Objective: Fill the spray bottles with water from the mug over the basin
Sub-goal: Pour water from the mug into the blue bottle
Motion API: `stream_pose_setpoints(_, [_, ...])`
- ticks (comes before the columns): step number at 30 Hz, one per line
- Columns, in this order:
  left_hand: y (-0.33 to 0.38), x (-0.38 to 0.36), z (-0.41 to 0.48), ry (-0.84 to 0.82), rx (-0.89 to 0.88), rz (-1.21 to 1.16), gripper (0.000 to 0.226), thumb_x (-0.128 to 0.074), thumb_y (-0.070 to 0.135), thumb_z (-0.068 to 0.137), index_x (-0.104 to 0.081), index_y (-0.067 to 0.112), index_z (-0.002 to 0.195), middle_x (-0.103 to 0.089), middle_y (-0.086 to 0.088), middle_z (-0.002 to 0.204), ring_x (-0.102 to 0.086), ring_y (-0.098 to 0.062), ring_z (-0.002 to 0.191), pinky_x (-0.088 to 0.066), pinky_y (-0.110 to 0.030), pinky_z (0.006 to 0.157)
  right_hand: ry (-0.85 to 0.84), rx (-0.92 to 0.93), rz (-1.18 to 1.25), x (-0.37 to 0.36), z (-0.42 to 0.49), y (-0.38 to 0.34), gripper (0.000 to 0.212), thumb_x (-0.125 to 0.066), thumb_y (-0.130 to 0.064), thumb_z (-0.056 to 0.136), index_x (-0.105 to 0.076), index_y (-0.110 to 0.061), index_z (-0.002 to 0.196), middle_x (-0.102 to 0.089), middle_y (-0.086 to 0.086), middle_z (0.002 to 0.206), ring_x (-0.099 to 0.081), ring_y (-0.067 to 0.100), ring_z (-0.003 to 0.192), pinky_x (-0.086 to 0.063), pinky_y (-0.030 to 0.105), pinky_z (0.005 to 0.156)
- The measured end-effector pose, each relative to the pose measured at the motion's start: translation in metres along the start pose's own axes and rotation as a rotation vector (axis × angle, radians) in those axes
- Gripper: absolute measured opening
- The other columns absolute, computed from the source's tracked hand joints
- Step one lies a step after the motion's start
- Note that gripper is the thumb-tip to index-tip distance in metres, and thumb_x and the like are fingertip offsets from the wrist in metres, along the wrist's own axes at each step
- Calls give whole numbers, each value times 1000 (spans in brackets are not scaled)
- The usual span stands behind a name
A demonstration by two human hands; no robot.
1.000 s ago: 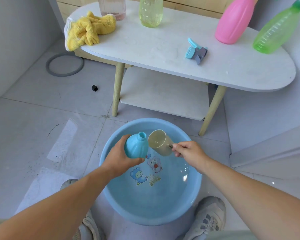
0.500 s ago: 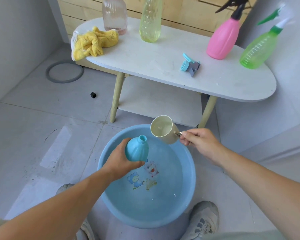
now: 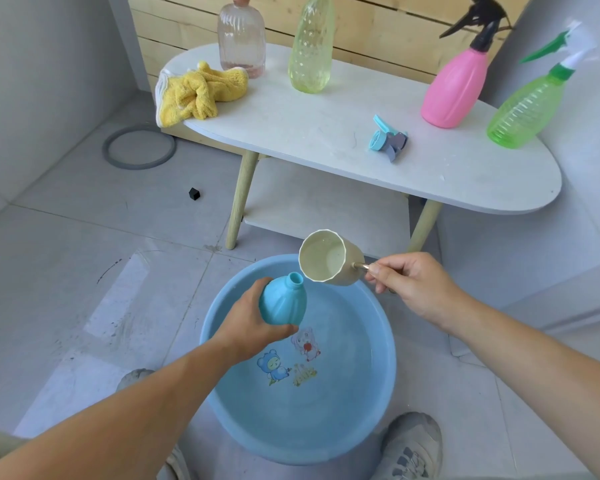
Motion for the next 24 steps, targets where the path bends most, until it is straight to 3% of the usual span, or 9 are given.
stream_pose_setpoints(4, [1,1,0,5,1,-17,82,-94,34,65,-41,43,127,-59,14,115,-62,-10,103,-63,-34,77,-14,20,-45,-6,-1,-6,20,-64,-26,94,-76,-22,79,-72,7,74,-61,46,94,-50,59,90])
stream_pose_setpoints(12, [2,2,0,7,-1,-30,80,-93,30,67,-41,42,126,-59,13,114,-62,-10,100,-61,-25,69,-11,33,-89,-10,-2,-14,18,-63,-25,95,-76,-19,84,-71,5,72,-62,44,89,-52,53,82])
stream_pose_setpoints(15, [3,3,0,13,-6,-25,80,-93,32,67,-40,43,126,-59,14,114,-62,-8,100,-59,-23,69,-4,39,-91,-9,-2,-15,18,-64,-24,94,-76,-20,82,-71,4,71,-62,42,84,-52,47,73])
stream_pose_setpoints(19, [0,3,1,14,1,-28,82,-93,34,66,-41,42,128,-59,13,115,-62,-10,101,-60,-27,73,3,48,-82,-8,-2,-15,17,-65,-23,93,-76,-21,80,-70,3,69,-59,28,72,-52,46,73])
stream_pose_setpoints(24, [2,4,1,15,-4,-33,82,-93,33,67,-39,43,128,-58,14,115,-61,-7,101,-56,-21,69,2,46,-78,-7,-3,-18,16,-65,-24,93,-76,-19,82,-68,1,65,-57,13,68,-49,34,70])
Point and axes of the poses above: each hand's wrist, its own z-axis towards the middle knuckle, its own x-axis out of the back of the hand, y = z × x, the point moved 6 cm from there along z, towards the middle knuckle
